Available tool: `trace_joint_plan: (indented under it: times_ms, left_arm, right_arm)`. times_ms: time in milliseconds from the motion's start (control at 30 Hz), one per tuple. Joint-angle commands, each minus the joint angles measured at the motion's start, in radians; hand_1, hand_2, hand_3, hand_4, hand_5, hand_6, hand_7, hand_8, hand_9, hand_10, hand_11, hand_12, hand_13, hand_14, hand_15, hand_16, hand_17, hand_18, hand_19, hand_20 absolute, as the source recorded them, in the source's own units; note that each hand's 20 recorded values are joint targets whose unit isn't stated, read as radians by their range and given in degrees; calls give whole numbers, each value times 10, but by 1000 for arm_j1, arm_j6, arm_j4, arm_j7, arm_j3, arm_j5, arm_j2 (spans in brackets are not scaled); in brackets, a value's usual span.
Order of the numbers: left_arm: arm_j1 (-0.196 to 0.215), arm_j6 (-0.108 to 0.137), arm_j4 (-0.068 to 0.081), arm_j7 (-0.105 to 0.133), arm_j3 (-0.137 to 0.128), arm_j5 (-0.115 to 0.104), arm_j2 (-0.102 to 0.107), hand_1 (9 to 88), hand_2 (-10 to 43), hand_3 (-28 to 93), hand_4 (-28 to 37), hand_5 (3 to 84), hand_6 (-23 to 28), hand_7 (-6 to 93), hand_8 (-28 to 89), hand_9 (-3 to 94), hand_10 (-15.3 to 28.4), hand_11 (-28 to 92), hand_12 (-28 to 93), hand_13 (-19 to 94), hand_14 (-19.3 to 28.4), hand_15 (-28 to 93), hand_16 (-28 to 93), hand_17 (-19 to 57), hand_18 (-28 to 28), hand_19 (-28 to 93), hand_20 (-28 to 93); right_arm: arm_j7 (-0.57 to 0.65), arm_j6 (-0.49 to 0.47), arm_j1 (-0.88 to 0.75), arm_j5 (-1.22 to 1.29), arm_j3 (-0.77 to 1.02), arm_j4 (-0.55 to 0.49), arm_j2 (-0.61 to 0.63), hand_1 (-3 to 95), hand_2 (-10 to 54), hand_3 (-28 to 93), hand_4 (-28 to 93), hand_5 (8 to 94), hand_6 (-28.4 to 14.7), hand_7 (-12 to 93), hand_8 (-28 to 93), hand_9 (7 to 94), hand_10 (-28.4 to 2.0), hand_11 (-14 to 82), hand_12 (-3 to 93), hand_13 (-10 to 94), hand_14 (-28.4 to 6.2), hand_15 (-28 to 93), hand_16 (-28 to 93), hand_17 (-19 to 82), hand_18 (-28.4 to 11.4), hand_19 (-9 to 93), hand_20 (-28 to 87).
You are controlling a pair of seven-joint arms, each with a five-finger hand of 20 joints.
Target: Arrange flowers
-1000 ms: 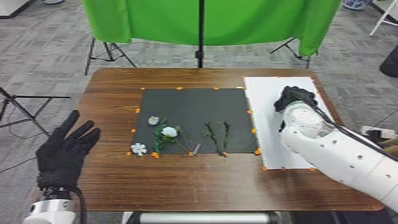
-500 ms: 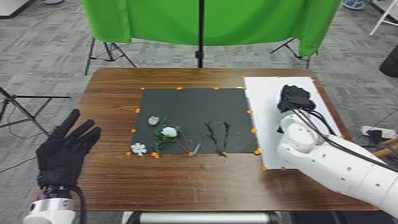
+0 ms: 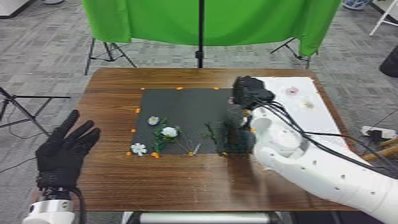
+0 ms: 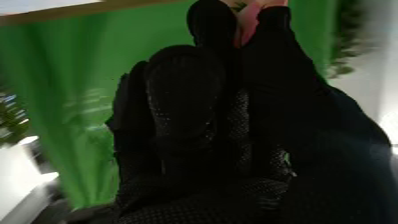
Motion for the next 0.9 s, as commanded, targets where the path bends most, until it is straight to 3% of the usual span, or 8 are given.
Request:
trace_joint_plan:
  times_ms: [33,367,500,667,700,900]
  left_arm:
    - [11,-2,-1,-17,0,2,-13,181,73,809,-283,345,70,103,-98,348,202,225,99,229,284,555,-108,-98,274,540,94]
    - [8,-7,0,-34,-8,15,-29,182,73,810,-283,348,72,104,-98,348,203,224,98,230,284,556,-109,-97,274,540,93]
    - [9,-10,0,-34,-7,17,-29,183,73,811,-283,350,74,103,-98,349,205,223,98,230,284,557,-109,-97,274,540,92]
    - [8,-7,0,-41,-8,20,-36,184,73,812,-283,352,75,103,-98,349,205,225,99,231,284,559,-110,-98,274,540,92]
    - [9,-3,0,-30,-4,11,-26,185,73,812,-283,352,75,103,-97,350,204,226,99,231,284,559,-110,-98,274,540,91]
    - [20,0,-3,-29,-7,13,-28,187,73,813,-283,353,75,103,-98,350,204,227,98,231,284,559,-111,-98,273,540,91]
  right_arm:
    - [-58,-97,-63,-23,-18,-25,-123,604,-95,685,-283,833,14,263,16,932,-61,120,371,805,-14,600,308,376,-169,814,375]
    - [-105,-169,-84,-55,-30,-35,-138,591,-95,688,-283,820,18,237,1,899,-70,158,389,760,-25,655,292,343,-174,818,380]
    - [-143,-232,-88,-121,-40,-45,-135,546,-95,686,-283,774,20,199,-16,846,-77,189,376,693,-51,714,273,297,-192,832,402]
    - [-137,-243,-106,-107,-28,-69,-129,441,-95,746,-283,677,24,178,-134,707,-108,348,231,603,-83,776,198,250,-210,843,453]
    - [-140,-241,-105,-107,-25,-69,-126,418,-95,771,-283,665,22,176,-137,690,-119,375,207,594,-86,780,196,245,-212,843,457]
    - [-124,-216,-106,-97,-1,-95,-100,381,-95,754,-283,636,9,162,-134,662,-130,395,183,570,-99,788,190,230,-221,845,468]
